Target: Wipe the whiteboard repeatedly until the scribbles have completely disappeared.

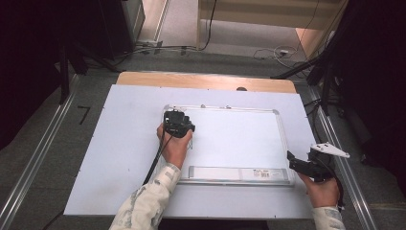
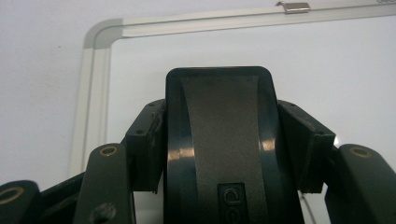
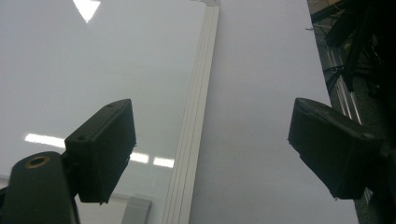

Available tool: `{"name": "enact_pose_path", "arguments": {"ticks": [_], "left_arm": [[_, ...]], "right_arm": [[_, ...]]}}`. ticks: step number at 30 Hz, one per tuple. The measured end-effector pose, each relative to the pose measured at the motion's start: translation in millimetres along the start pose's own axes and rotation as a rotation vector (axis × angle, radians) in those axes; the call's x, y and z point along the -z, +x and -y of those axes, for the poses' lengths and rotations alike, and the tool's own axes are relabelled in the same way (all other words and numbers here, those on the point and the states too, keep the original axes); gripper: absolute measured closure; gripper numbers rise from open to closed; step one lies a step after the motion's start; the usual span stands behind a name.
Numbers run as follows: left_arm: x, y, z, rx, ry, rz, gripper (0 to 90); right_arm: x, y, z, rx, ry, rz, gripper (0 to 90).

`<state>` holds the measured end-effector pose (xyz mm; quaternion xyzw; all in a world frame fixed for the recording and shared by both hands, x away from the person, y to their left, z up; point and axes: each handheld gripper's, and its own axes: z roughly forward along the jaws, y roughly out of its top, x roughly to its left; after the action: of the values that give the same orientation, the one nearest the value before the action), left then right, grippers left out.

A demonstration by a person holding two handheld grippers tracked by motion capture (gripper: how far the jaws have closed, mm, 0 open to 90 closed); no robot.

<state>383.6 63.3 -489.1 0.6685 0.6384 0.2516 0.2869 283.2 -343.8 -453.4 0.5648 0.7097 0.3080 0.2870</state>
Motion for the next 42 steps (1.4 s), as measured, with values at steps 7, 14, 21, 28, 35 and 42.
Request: {"name": "enact_pose_path", "arguments": {"ticks": [7, 14, 21, 28, 35, 42], "left_arm": [[6.3, -11.2, 7.4, 0.007, -0.002, 0.008, 40.7], [12.7, -13.5, 15.0, 0.008, -0.007, 0.028, 40.7], [17.7, -6.3, 20.2, 0.005, -0.007, 0.042, 40.6], [15.8, 12.3, 17.4, 0.026, -0.007, 0.017, 40.5], [1.9, 20.9, 1.2, 0.031, 0.001, -0.004, 40.5], [-8.7, 9.9, -9.8, 0.035, 0.002, -0.012, 40.5]], "right_arm": [[-1.3, 0.5, -0.6, 0.004, 0.000, -0.003, 13.6], [-1.0, 0.6, -0.5, 0.003, 0.001, -0.004, 13.6], [0.9, 0.4, 0.3, 0.004, -0.001, -0.003, 13.6], [1.0, -0.2, 1.0, 0.004, 0.001, -0.001, 13.6], [0.6, 0.6, 0.4, 0.002, 0.003, -0.001, 13.6], [-0.7, 0.8, -0.5, 0.002, 0.001, -0.002, 13.6]]}}
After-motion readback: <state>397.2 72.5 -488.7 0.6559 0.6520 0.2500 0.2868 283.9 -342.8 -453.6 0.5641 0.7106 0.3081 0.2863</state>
